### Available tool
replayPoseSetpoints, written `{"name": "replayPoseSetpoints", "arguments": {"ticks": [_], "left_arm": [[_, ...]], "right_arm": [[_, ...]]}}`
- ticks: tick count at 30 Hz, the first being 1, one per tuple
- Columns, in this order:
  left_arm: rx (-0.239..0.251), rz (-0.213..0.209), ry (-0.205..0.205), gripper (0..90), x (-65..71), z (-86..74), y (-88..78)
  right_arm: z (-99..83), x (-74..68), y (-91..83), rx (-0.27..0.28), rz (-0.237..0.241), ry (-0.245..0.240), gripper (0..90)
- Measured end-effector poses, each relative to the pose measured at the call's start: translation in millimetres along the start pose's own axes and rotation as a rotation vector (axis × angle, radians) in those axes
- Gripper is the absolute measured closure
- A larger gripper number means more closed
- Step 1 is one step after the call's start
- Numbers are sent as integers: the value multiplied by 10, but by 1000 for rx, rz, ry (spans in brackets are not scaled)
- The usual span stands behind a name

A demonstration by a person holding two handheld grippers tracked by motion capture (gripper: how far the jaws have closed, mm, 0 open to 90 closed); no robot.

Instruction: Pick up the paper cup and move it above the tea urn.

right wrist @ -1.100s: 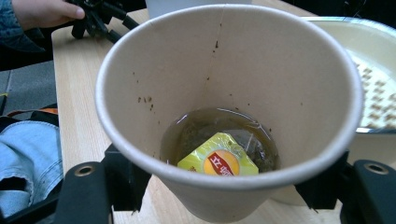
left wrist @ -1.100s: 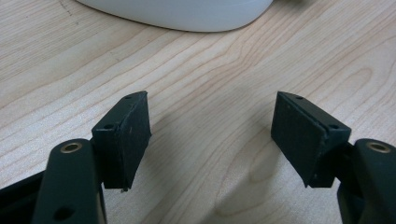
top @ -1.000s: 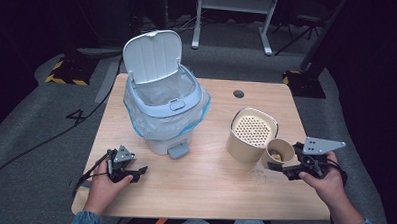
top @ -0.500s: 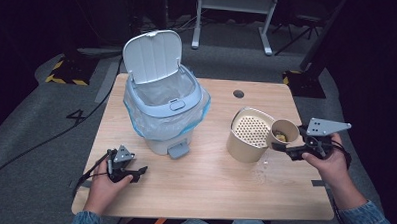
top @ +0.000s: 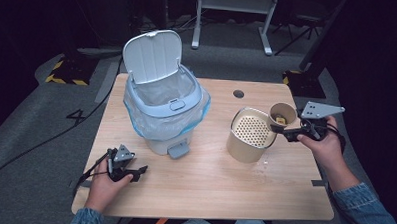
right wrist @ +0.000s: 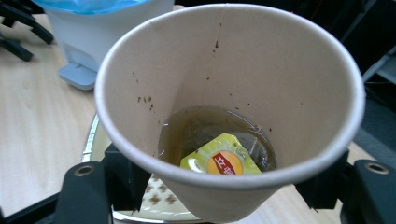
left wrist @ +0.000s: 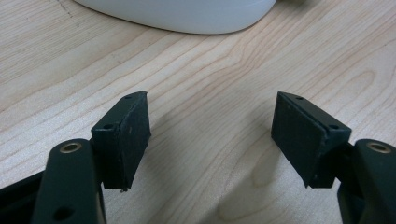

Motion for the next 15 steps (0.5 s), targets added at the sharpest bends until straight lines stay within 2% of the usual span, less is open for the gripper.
{"name": "replayPoseSetpoints", "arguments": {"ticks": [6,10,15], "left_arm": [[-2,-3,2,284,-4,6,6],[-1,-4,1,284,-3,8,8],[-2,-4,-1,284,-3,11,12]], "right_arm": [[28,114,55,-31,-60,-69,309],[48,162,81,-44,-84,-95,309],[84,204,107,-75,-132,-175,310]]}}
Point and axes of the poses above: each handheld gripper's, and its own axes: y roughly forward along the jaws, z roughly out of its top, x roughly to its right, the point moved 2 cm from there along y, roughly forward along the jaws, and after that the axes turned 13 degrees about z, right-handed, at the moved point
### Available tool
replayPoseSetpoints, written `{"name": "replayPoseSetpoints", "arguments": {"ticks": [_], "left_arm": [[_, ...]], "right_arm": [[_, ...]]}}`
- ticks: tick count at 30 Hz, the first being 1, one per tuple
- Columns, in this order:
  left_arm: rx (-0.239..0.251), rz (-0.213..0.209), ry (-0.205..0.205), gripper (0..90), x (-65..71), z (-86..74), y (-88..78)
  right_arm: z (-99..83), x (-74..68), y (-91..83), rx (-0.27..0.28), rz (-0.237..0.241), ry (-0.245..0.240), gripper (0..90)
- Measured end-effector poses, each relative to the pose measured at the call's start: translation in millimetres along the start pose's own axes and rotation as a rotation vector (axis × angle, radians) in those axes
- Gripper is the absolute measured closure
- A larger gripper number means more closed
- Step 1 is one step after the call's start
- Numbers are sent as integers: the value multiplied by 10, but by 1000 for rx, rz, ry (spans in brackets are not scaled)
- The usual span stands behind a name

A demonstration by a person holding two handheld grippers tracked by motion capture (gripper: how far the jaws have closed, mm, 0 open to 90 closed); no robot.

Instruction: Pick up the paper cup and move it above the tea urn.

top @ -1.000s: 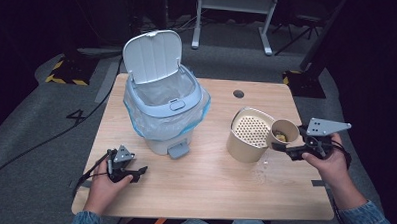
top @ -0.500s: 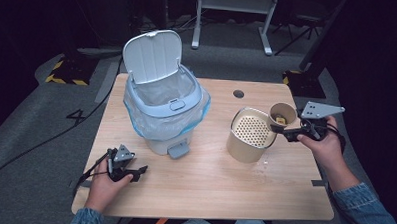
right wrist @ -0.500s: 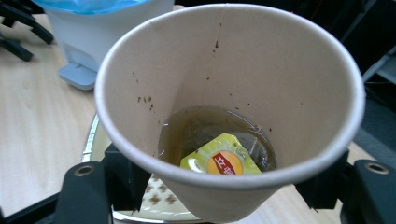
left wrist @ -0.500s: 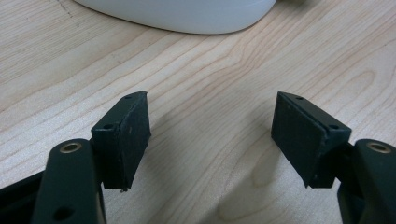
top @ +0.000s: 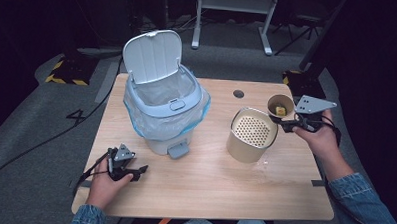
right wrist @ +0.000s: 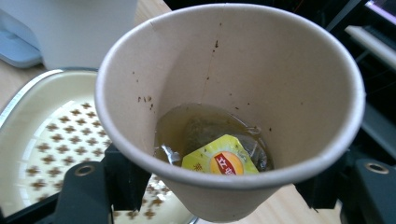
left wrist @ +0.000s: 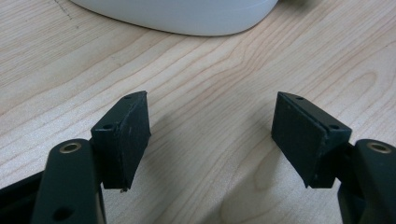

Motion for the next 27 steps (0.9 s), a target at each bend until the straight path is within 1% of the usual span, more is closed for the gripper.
{"name": "replayPoseSetpoints", "arguments": {"ticks": [6,7,11,14,18,21,25,26,27], "left_arm": [[2,4,4,284,-3,3,2],[1,-1,2,284,0,2,2],[1,1,3,284,2,1,2],[1,2,3,284,2,1,2],[1,2,3,284,2,1,2],[1,1,3,284,2,1,2],[1,0,2,284,1,2,2],[2,4,4,284,-2,2,2],[1,0,2,284,1,2,2]], "right_arm": [[30,18,56,-39,-39,-66,311],[33,20,66,-43,-44,-76,310],[38,26,113,-66,-57,-118,311],[40,27,143,-78,-62,-137,311],[47,26,178,-101,-76,-177,311],[49,20,204,-125,-95,-216,312],[52,8,230,-137,-102,-235,312],[56,3,238,-144,-103,-246,312],[60,-1,243,-148,-106,-256,312]]}}
Point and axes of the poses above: each handheld gripper's, and its own axes: y roughly forward along the jaws, z roughly out of its top, x roughly to its right, the point moved 2 cm from there along y, roughly forward along the jaws, and after that the axes turned 13 degrees about z, right-handed, at the moved point
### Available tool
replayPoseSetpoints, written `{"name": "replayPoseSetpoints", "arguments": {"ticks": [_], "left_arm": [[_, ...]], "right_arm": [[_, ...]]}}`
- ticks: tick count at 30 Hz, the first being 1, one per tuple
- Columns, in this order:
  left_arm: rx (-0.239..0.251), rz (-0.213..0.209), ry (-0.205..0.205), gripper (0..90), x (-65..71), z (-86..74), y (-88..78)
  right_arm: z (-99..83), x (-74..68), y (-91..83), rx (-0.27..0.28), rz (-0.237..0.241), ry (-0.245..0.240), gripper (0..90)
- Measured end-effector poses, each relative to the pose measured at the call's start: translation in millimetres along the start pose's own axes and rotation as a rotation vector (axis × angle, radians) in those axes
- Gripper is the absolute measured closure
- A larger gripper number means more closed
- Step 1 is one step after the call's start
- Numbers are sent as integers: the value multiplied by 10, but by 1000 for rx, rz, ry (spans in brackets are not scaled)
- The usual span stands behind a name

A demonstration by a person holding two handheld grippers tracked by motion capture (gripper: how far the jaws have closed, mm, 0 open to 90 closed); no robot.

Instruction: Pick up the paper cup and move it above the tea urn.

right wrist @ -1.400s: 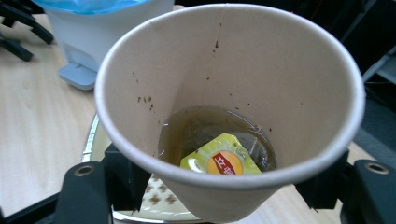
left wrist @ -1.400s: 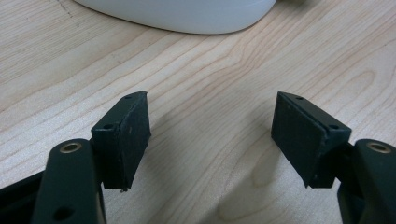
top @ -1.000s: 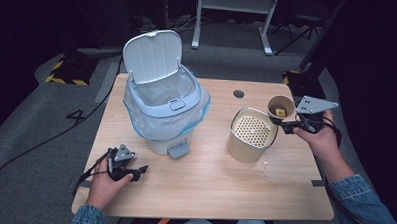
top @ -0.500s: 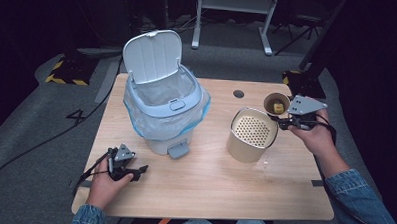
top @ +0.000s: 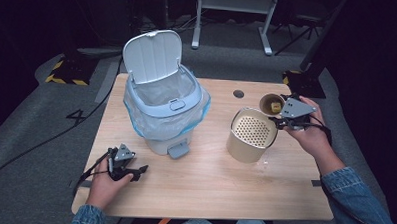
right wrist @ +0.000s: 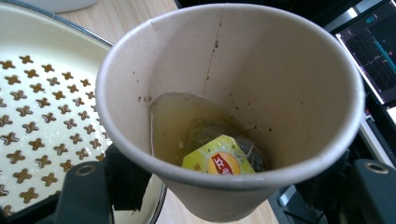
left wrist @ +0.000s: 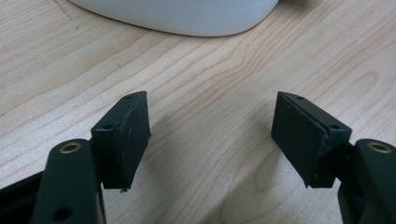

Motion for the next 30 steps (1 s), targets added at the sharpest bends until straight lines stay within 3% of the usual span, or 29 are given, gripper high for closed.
{"name": "replayPoseSetpoints", "arguments": {"ticks": [5,16,25,29,30], "left_arm": [[1,4,2,284,-3,1,0],[2,-2,-3,283,-1,5,7],[1,0,1,283,-4,8,9],[1,0,1,283,-4,9,10],[1,0,1,283,-4,10,10]], "right_arm": [[32,-20,17,-28,-20,-52,312],[98,-92,55,-146,-90,-263,313],[91,-131,64,-228,-137,-369,313],[104,-164,68,-319,-177,-491,315],[108,-184,73,-362,-198,-547,316]]}}
Point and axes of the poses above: each handheld gripper's, and its own axes: y roughly forward along the jaws, z roughly out of its top, x roughly to its right, the point moved 2 cm from there along y, roughly forward along the jaws, and after that the axes turned 13 degrees about z, right-handed, at the moved point
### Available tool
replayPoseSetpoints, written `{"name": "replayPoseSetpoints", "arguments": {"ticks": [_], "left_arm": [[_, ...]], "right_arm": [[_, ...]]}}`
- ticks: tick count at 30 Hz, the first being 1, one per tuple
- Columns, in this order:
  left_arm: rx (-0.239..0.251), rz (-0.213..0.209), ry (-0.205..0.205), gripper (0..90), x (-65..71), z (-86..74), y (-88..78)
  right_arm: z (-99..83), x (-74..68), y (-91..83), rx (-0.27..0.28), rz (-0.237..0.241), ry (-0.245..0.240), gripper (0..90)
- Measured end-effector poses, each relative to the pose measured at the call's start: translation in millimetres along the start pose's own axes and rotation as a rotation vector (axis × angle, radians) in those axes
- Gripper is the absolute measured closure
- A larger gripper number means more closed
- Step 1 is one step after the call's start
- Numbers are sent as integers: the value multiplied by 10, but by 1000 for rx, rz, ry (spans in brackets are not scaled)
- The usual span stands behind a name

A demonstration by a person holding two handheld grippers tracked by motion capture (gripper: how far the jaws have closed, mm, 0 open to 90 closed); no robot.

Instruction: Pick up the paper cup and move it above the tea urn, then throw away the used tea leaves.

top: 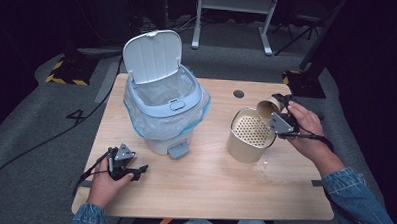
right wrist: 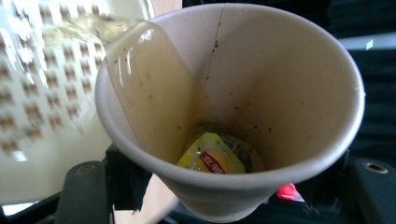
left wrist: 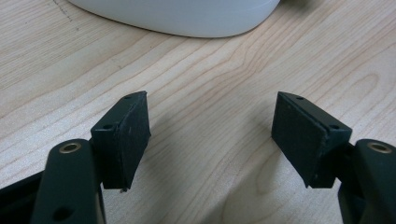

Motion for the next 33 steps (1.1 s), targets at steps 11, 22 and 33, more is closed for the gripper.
{"name": "replayPoseSetpoints", "arguments": {"ticks": [11,22,33], "left_arm": [[-1,1,2,283,-1,2,1],[-1,0,1,283,-1,2,1],[0,3,2,283,3,0,-1]], "right_arm": [[216,-183,25,-346,-227,-584,321],[316,-260,-30,-426,-329,-797,326],[276,-145,-108,-224,-246,-478,323]]}}
Point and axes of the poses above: each handheld gripper's, and its own axes: y roughly forward along the jaws, z roughly out of its top, x roughly to its right, the point moved 2 cm from there along y, roughly forward along the jaws, and after that the axes turned 13 degrees about z, right-handed, at the moved point
